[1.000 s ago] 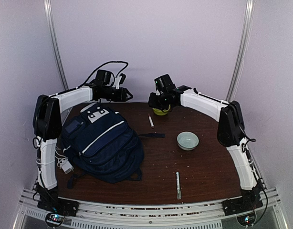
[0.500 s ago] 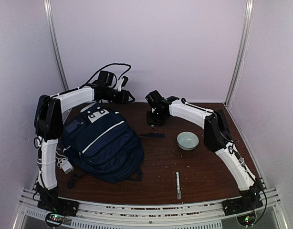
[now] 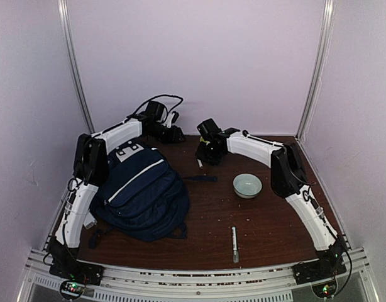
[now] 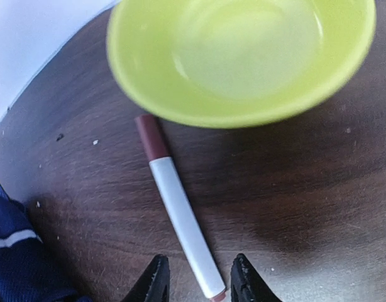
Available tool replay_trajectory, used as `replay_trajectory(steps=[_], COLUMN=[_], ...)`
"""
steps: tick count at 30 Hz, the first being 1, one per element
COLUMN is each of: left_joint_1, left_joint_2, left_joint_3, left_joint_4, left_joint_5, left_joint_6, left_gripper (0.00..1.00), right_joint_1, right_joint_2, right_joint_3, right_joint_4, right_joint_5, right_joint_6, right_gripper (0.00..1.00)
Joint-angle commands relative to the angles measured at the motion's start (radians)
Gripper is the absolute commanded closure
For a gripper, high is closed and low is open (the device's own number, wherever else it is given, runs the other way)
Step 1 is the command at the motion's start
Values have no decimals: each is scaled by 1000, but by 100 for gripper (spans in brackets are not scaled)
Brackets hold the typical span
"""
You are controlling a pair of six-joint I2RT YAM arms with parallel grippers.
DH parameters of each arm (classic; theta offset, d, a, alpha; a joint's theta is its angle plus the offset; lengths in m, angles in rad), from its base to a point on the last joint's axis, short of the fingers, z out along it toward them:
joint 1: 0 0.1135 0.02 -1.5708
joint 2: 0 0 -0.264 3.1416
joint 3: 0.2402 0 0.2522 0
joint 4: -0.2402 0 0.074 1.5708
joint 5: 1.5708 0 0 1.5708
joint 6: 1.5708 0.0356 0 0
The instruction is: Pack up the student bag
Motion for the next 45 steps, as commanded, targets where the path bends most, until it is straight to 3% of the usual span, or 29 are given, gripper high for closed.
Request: replay_trajectory(steps=[1, 6, 11, 15, 25, 39, 45], left_joint_1=[-29, -18, -5, 15, 36, 43, 42], left_joint_2=[-11, 26, -30, -56, -130, -217, -231], left_joint_3=[-9, 71, -41, -82, -152, -290, -310], left_joint_4=[50, 29, 78, 78, 80, 108, 107], left_joint_5=[38, 45, 91, 113, 129, 140, 131], left_joint_6=[-52, -59, -41, -32, 19, 54, 68], left_gripper=[49, 48, 47, 47, 46, 46, 45], right_joint_1=[-3, -24, -27, -25, 3, -53, -61], right_joint_2=[-60, -63, -26, 2, 1, -22, -22], right_joint_3=[-118, -153, -76, -14, -3, -128, -144], right_joint_4=[134, 171, 115, 71, 34, 154, 169], right_joint_5=[-48, -73, -104, -124, -115, -246, -271], right_joint_6=[265, 367, 332, 302, 269, 459, 463], right_gripper=[64, 63, 64, 72, 72, 67, 66])
